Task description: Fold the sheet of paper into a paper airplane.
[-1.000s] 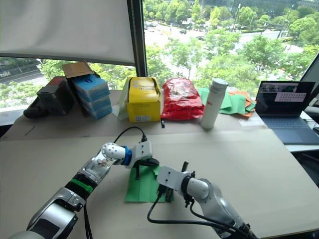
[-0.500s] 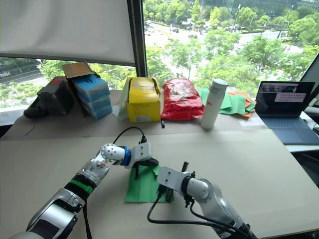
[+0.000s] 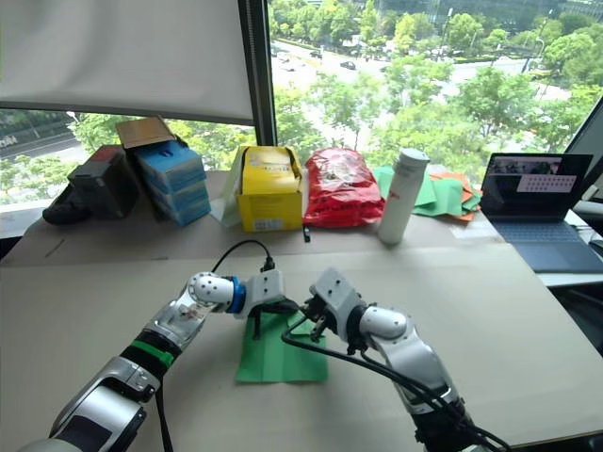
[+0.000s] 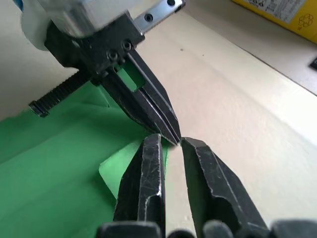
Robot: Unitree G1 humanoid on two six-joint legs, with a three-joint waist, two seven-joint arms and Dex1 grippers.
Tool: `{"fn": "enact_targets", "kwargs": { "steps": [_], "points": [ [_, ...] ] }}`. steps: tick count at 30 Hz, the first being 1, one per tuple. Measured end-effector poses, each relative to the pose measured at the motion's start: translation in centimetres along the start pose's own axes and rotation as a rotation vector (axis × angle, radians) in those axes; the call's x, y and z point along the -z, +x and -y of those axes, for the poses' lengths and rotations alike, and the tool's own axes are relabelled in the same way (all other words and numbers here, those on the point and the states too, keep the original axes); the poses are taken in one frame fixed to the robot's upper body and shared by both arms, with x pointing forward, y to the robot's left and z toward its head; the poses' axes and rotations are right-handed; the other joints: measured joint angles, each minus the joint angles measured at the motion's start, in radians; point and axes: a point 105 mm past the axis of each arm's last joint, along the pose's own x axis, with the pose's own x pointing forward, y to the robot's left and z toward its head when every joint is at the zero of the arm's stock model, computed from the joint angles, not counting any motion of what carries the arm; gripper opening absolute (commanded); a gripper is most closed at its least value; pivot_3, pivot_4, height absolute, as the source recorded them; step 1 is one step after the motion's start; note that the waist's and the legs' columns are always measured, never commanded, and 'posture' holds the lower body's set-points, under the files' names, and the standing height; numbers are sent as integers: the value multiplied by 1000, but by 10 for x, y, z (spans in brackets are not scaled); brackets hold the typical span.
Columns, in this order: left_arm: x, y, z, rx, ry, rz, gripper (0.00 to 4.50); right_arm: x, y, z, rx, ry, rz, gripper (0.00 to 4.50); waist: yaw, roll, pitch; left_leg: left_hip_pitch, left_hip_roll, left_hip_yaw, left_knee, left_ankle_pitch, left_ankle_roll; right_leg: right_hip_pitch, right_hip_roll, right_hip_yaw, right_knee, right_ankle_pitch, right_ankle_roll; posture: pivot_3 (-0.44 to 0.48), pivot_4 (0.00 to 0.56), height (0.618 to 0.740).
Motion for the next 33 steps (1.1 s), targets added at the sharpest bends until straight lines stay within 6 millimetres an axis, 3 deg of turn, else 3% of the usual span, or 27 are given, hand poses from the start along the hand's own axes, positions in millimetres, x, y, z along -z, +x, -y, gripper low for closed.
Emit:
{"fn": "enact_targets", "kwargs": {
  "steps": [5, 21, 33],
  "points": [
    [0, 0, 0, -4, -2, 2, 0, 13, 11, -3, -5, 11, -55, 16, -1, 0, 0, 0, 0, 0, 0, 0, 0, 0, 0, 0, 0, 0, 0, 0, 150, 740],
    [2, -1, 1, -18, -8, 2, 0, 8, 29, 1, 6, -18, -66, 16, -3, 0, 0, 2, 0, 0, 0, 0, 0, 1, 0, 0, 1, 0, 0, 0, 150, 740],
    [2, -1, 1, -19, -9, 1, 0, 6, 27, -2, 25, -20, -51, 16, -3, 0, -1, 1, 0, 0, 0, 0, 0, 1, 0, 0, 1, 0, 0, 0, 150, 740]
  ]
}}
